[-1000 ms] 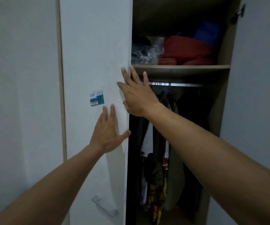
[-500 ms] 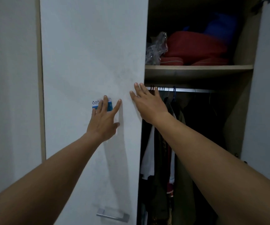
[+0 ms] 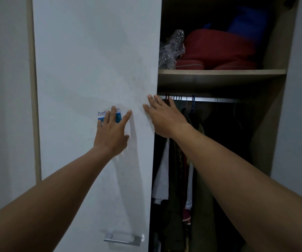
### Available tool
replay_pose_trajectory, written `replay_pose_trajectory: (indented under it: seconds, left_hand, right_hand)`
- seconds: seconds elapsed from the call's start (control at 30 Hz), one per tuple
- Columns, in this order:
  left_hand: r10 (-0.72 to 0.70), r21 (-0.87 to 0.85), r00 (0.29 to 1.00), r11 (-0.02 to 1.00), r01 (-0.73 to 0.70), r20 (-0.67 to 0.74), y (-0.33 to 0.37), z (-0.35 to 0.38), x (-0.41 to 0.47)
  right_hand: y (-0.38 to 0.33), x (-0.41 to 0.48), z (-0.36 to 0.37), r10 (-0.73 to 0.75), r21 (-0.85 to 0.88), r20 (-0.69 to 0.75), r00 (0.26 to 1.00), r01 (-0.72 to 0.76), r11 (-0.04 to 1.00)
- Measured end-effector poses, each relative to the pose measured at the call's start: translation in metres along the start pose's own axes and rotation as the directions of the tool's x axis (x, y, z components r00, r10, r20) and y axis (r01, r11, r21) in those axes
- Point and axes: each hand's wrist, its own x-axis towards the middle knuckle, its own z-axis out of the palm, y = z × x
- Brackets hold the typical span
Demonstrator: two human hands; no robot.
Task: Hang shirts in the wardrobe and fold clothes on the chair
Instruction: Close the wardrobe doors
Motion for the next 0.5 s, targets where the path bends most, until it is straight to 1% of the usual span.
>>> replay_pose_trajectory:
  seconds: [0.1, 0.17, 0.3, 0.4, 0.5]
  left_hand:
    - [0.014, -0.025, 0.999, 1.000, -0.013, 0.042, 0.013, -0.014, -0.006]
    - [0.046, -0.067, 0.997, 0.997, -0.042, 0.061, 0.030, -0.026, -0.016]
    - [0.170, -0.209, 0.983, 0.966, -0.152, 0.071, 0.072, -0.059, -0.043]
    - [0.240, -0.306, 0.970, 0.926, -0.219, 0.030, 0.109, -0.080, -0.062]
    - [0.333, -0.389, 0.943, 0.869, -0.305, 0.004, 0.161, -0.103, -0.087]
  right_hand:
    - [0.000, -0.025, -0.013, 0.058, 0.076, 0.048, 0.997, -0.062, 0.995]
    - [0.003, -0.053, -0.024, 0.107, 0.092, 0.107, 0.988, -0.117, 0.989]
    - [0.015, -0.117, -0.061, 0.205, 0.056, 0.197, 0.959, -0.219, 0.974]
    - [0.026, -0.168, -0.094, 0.258, 0.020, 0.215, 0.942, -0.268, 0.963]
    - [0.042, -0.228, -0.129, 0.338, -0.023, 0.193, 0.921, -0.340, 0.940]
